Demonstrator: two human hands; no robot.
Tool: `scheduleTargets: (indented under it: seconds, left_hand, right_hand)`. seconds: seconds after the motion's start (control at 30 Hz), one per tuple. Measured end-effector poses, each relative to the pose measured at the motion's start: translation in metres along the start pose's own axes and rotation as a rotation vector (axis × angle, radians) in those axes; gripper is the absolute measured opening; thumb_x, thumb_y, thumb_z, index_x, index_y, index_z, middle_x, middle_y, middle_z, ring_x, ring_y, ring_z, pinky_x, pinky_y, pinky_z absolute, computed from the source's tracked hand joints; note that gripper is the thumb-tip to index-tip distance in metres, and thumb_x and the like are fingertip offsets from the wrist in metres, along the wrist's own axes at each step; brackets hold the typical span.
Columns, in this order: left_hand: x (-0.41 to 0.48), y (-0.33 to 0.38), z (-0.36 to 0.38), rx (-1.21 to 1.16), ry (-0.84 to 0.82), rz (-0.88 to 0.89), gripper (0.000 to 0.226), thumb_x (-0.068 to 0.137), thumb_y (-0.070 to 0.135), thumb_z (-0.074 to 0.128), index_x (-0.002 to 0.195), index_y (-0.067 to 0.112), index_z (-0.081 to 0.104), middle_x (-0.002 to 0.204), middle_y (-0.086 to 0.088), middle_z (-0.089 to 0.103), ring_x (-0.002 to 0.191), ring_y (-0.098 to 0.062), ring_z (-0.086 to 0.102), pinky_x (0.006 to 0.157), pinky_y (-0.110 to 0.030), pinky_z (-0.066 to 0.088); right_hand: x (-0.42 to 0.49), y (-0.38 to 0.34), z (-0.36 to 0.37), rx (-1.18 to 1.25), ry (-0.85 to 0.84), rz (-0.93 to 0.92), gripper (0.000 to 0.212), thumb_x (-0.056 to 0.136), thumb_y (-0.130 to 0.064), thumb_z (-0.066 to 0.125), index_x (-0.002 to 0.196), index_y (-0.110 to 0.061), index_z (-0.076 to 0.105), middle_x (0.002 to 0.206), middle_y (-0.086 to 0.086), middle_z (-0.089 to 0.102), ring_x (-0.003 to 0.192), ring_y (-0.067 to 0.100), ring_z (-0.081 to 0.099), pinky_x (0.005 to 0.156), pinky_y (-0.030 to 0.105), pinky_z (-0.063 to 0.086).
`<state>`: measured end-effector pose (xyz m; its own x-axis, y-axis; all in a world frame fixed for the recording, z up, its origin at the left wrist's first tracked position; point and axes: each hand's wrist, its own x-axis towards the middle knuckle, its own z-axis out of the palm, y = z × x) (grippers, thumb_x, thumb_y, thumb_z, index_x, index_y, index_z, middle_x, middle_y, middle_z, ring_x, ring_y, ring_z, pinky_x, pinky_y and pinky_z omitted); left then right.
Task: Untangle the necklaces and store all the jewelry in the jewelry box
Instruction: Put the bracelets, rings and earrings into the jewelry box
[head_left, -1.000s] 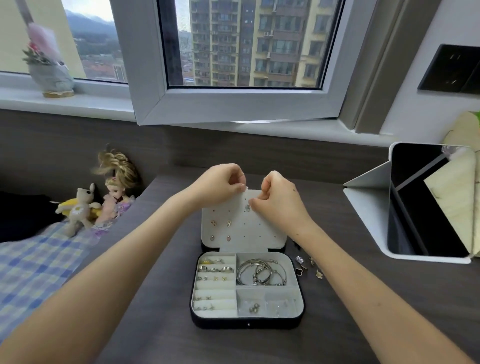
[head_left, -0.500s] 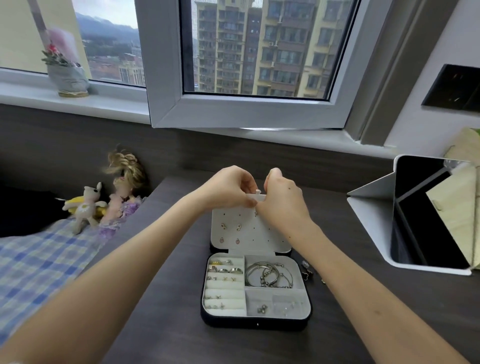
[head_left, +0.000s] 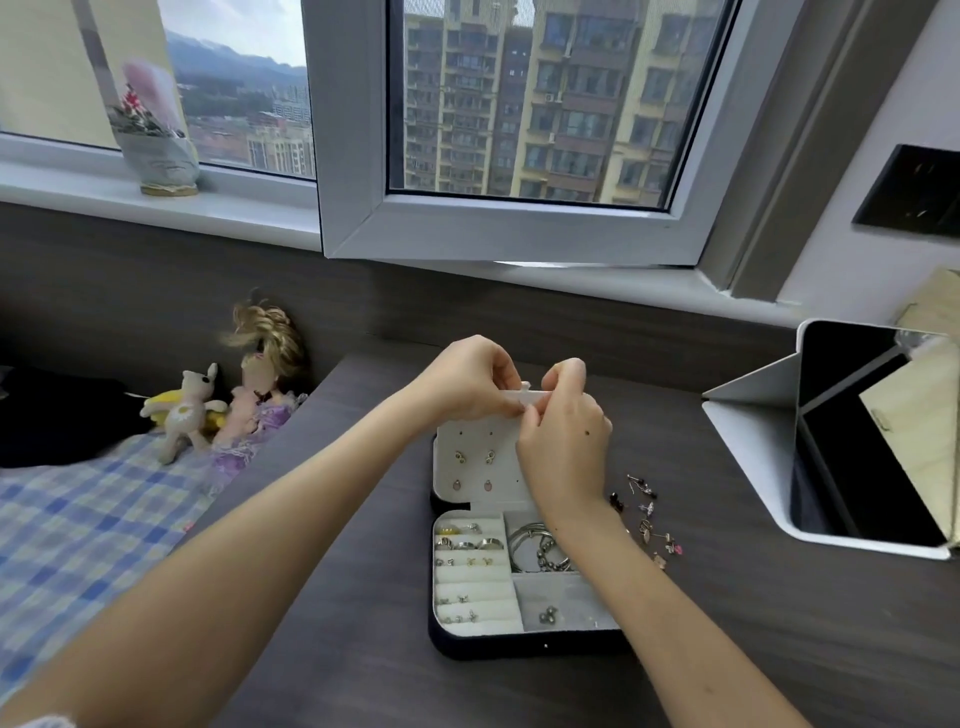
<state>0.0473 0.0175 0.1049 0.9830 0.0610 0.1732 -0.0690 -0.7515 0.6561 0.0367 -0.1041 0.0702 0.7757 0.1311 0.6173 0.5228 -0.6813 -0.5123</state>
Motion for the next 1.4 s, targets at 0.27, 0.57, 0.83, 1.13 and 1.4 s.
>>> scheduleTargets:
  seconds: [0.27, 0.57, 0.83, 1.13, 1.4]
  left_hand:
    - [-0.007, -0.006, -0.002, -0.088, -0.006, -0.016, 0.004, 0.08, 0.015, 0.067, 0.077, 0.015, 0.066, 0.088, -0.003, 0.071, 0.07, -0.011, 0.06, 0.07, -0.03, 0.052]
    - [-0.01, -0.004, 0.0, -0.125, 0.014, -0.034, 0.005, 0.081, 0.02, 0.069, 0.076, 0.02, 0.067, 0.079, -0.001, 0.068, 0.069, -0.013, 0.058, 0.066, -0.028, 0.047]
    - [-0.012, -0.006, 0.006, -0.112, 0.101, 0.008, 0.015, 0.083, 0.029, 0.07, 0.081, 0.015, 0.071, 0.076, 0.001, 0.068, 0.066, -0.007, 0.057, 0.059, -0.021, 0.042]
    - [-0.011, -0.004, 0.01, -0.024, 0.13, 0.031, 0.017, 0.088, 0.028, 0.063, 0.087, 0.013, 0.071, 0.083, 0.004, 0.069, 0.077, -0.004, 0.06, 0.065, -0.019, 0.045]
    - [-0.012, -0.003, 0.01, 0.007, 0.12, 0.058, 0.015, 0.087, 0.022, 0.063, 0.092, 0.01, 0.072, 0.087, 0.0, 0.071, 0.085, -0.013, 0.065, 0.079, -0.032, 0.052]
  right_hand:
    - [0.006, 0.006, 0.002, 0.241, -0.06, 0.176, 0.024, 0.078, 0.001, 0.057, 0.085, -0.016, 0.043, 0.075, 0.004, 0.062, 0.075, 0.023, 0.057, 0.063, 0.029, 0.037]
    - [0.007, 0.014, 0.008, 0.517, -0.04, 0.354, 0.032, 0.067, -0.008, 0.079, 0.071, -0.026, 0.052, 0.067, 0.004, 0.064, 0.065, 0.029, 0.065, 0.061, 0.048, 0.055]
    - [-0.001, 0.013, 0.012, 0.328, 0.057, 0.178, 0.022, 0.08, -0.003, 0.064, 0.089, -0.02, 0.052, 0.073, -0.003, 0.062, 0.081, 0.022, 0.061, 0.069, 0.038, 0.051]
    - [0.005, 0.011, 0.006, 0.104, -0.037, -0.005, 0.017, 0.09, -0.005, 0.053, 0.091, -0.015, 0.04, 0.081, 0.007, 0.066, 0.075, 0.024, 0.053, 0.061, 0.026, 0.021]
    - [0.003, 0.013, 0.001, 0.226, -0.058, 0.018, 0.015, 0.085, -0.006, 0.064, 0.089, -0.013, 0.051, 0.064, -0.016, 0.051, 0.076, 0.021, 0.058, 0.063, 0.022, 0.041]
